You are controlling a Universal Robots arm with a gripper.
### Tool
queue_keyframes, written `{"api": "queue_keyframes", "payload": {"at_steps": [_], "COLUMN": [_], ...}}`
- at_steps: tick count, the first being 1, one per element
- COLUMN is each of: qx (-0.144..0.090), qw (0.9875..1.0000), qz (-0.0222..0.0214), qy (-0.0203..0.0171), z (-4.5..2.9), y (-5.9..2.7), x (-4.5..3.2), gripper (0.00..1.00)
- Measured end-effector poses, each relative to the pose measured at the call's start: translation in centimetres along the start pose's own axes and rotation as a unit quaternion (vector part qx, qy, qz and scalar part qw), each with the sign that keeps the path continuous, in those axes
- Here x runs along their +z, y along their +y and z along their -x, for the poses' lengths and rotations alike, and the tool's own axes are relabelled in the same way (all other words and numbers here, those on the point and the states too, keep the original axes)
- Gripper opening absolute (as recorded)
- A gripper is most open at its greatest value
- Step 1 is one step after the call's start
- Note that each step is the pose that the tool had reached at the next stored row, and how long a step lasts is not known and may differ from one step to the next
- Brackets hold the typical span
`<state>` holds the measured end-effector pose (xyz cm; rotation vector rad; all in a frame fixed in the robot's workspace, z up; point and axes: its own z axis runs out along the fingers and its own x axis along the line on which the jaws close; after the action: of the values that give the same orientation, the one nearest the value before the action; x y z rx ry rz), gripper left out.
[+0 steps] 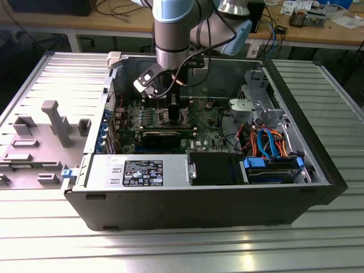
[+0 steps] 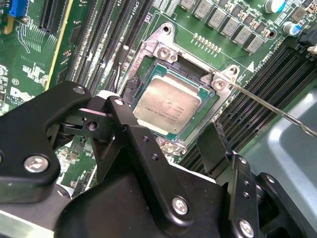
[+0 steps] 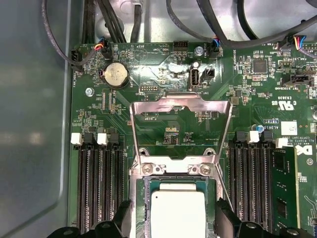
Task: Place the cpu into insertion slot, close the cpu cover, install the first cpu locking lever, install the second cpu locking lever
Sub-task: 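Place the cpu into insertion slot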
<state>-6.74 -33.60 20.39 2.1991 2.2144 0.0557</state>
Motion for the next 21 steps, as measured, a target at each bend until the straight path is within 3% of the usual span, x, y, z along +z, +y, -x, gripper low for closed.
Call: {"api": "queue_keyframes", "payload": {"at_steps": [4, 21], "qx": [0.0, 0.0], "qw": [1.0, 1.0], "qz": [-0.0001, -0.0001], "qy": [-0.0002, 0.0003], "z": [0.0, -0.48], "y": [-0.45, -0.46], "x": [-0.03, 0.29], "gripper": [0.76, 0.76]}}
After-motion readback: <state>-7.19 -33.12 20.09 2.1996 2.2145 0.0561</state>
